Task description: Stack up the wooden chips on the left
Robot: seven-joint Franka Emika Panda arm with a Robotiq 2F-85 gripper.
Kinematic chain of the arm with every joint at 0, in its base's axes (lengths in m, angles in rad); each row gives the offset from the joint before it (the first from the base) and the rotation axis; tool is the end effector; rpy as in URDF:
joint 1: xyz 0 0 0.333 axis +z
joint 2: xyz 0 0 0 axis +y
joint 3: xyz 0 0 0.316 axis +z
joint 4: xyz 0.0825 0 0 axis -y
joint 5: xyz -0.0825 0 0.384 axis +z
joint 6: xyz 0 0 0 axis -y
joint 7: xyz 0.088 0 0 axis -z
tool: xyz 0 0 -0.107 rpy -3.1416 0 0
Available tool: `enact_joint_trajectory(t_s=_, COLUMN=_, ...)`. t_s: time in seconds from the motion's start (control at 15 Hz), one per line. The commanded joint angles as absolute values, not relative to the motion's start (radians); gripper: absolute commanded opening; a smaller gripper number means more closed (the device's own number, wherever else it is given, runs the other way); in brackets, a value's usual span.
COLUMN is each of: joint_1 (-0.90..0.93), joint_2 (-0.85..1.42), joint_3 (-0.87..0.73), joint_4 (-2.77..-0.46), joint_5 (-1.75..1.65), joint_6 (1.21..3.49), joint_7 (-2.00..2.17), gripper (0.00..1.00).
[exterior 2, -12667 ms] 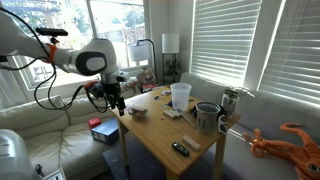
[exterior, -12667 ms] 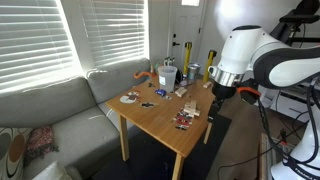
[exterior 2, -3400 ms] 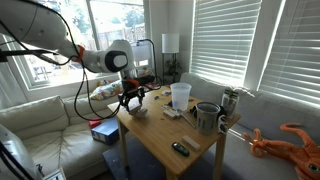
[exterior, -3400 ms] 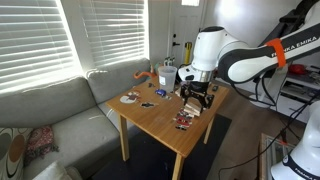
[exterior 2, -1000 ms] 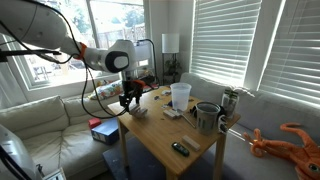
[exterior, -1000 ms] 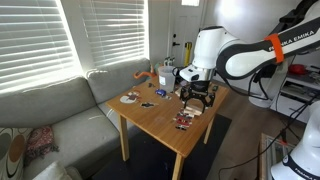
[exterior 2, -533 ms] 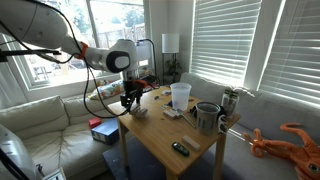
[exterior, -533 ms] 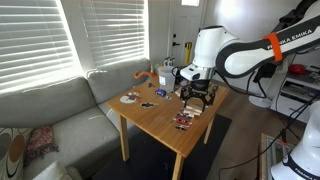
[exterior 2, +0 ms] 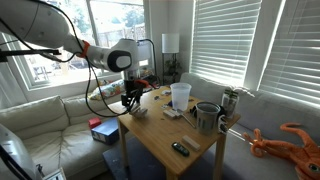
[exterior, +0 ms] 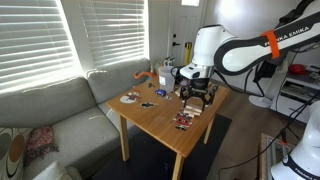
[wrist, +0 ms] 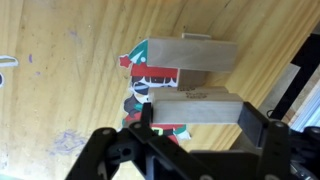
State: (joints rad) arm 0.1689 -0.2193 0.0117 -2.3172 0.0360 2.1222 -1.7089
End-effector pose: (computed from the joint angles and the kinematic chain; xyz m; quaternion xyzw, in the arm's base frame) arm 0.4677 0.0872 0.4327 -0.5934 -0.8047 -0.0186 0.0018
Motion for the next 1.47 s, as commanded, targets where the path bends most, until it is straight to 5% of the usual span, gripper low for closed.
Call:
enact_joint_trajectory(t_s=0.0, joint_1=0.161, joint_2=-0.197, joint_3=0.009, joint_4=-2.282, joint_5=0.061, joint_6=2.084, joint_7=-1.751, gripper=0.60)
enact_joint_trajectory(t_s=1.4, joint_1=0.154, joint_2=-0.160, joint_3=0.015, joint_4=-2.253, joint_5=0.078, joint_6=2.076, joint_7=-1.790, gripper=0.60)
